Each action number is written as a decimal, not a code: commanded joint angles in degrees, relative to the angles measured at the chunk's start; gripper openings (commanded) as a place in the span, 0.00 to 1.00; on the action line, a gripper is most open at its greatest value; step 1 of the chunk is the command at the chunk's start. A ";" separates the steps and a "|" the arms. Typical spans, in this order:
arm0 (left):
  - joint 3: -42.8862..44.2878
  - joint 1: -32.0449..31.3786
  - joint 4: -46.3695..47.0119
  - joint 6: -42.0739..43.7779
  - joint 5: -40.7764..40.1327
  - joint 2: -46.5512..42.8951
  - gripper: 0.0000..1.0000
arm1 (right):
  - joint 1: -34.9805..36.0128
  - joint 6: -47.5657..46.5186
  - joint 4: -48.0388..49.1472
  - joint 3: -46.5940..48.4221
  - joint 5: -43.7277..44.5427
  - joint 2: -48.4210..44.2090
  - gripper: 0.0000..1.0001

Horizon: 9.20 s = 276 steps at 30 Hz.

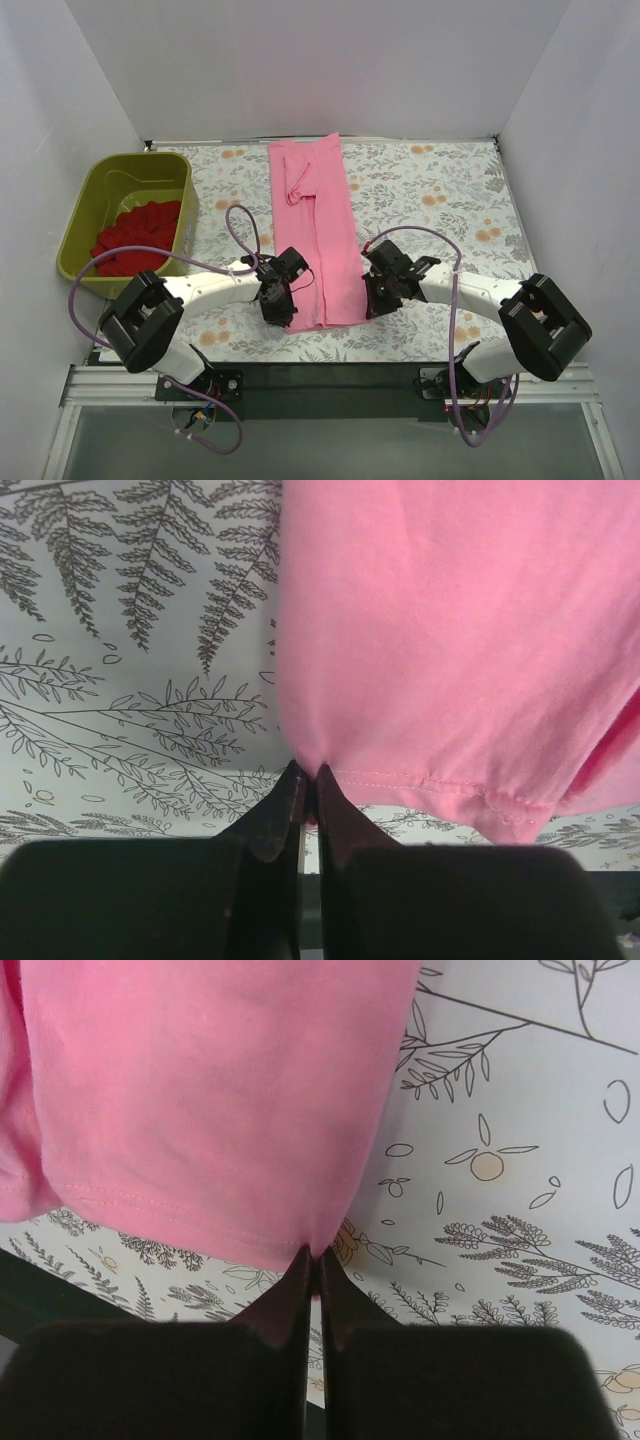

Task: Fold and stack the t-shirts
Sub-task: Fold the tshirt

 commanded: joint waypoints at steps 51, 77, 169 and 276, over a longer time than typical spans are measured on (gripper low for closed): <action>15.17 25.71 21.42 25.82 -7.59 6.48 0.00 | -11.20 -23.17 -14.48 51.44 4.77 25.70 0.01; 15.26 26.06 26.70 26.97 -5.57 3.77 0.60 | -10.15 -19.57 -6.39 47.14 8.99 24.31 0.25; 23.24 28.34 31.53 27.14 4.89 21.75 0.22 | -14.28 -8.31 28.77 10.92 -24.41 19.29 0.22; 0.58 -2.41 1.91 -7.14 -2.93 6.39 0.29 | -9.72 -12.18 -0.76 7.66 4.77 2.32 0.55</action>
